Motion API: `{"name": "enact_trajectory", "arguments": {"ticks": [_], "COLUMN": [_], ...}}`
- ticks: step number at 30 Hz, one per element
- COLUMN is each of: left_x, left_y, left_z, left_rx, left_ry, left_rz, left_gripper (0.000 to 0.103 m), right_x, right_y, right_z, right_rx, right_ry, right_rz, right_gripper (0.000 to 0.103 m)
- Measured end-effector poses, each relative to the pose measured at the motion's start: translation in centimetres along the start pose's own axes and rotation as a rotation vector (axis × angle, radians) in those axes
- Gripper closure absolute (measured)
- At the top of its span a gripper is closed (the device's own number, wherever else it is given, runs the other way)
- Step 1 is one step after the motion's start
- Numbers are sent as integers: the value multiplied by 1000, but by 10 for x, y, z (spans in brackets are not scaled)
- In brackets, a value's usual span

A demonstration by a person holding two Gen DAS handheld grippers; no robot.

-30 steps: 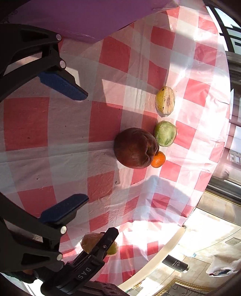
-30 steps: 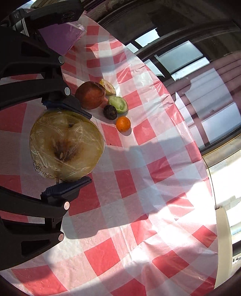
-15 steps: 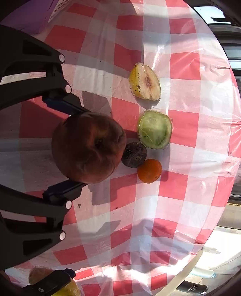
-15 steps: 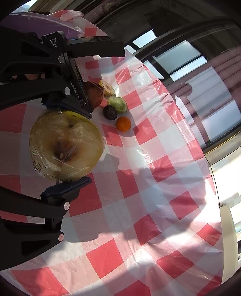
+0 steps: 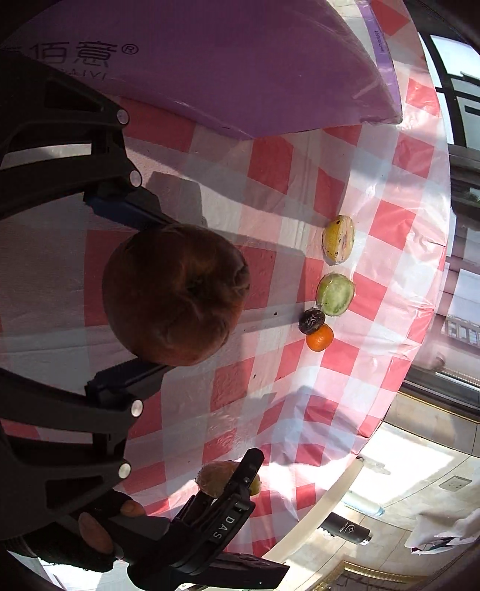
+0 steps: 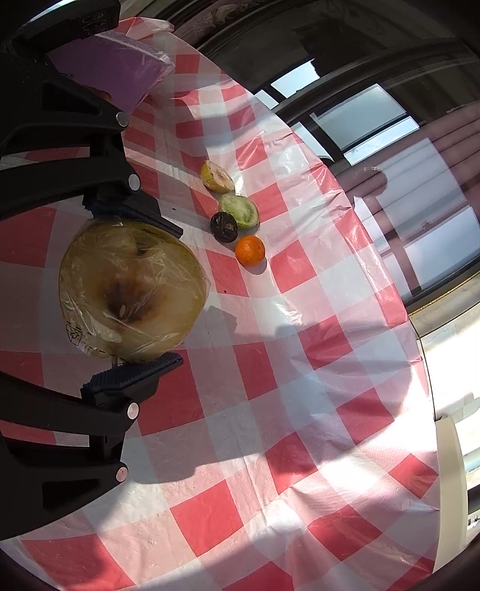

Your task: Organize fruits

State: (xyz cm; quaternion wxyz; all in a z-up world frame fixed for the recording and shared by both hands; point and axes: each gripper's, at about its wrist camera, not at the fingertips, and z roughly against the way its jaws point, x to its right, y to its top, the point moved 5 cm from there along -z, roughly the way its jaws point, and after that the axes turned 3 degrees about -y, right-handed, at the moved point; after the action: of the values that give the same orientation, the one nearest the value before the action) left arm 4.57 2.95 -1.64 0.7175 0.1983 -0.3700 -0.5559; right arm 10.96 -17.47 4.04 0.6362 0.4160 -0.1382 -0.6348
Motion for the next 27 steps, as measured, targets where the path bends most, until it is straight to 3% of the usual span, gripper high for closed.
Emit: {"name": "enact_trajectory", "arguments": {"ticks": [3, 11, 20, 23, 27], "left_x": [-2, 4, 2, 2, 3], "left_y": [-1, -1, 1, 0, -14], "left_z": [6, -4, -2, 2, 21], "left_rx": [26, -13, -3, 4, 12], "left_ry": [0, -23, -40, -30, -25], "left_rz": [-1, -14, 0, 5, -4], "left_gripper": [40, 40, 40, 40, 40], "right_x": [-1, 0, 7, 10, 4], "right_y": [0, 0, 1, -4, -28], "right_z": [0, -5, -2, -2, 32], "right_rx": [1, -18, -13, -47, -23], "right_ry": [-3, -15, -51, -71, -85], "right_rz": [8, 9, -31, -76, -131], "right_gripper": [41, 41, 41, 41, 41]}}
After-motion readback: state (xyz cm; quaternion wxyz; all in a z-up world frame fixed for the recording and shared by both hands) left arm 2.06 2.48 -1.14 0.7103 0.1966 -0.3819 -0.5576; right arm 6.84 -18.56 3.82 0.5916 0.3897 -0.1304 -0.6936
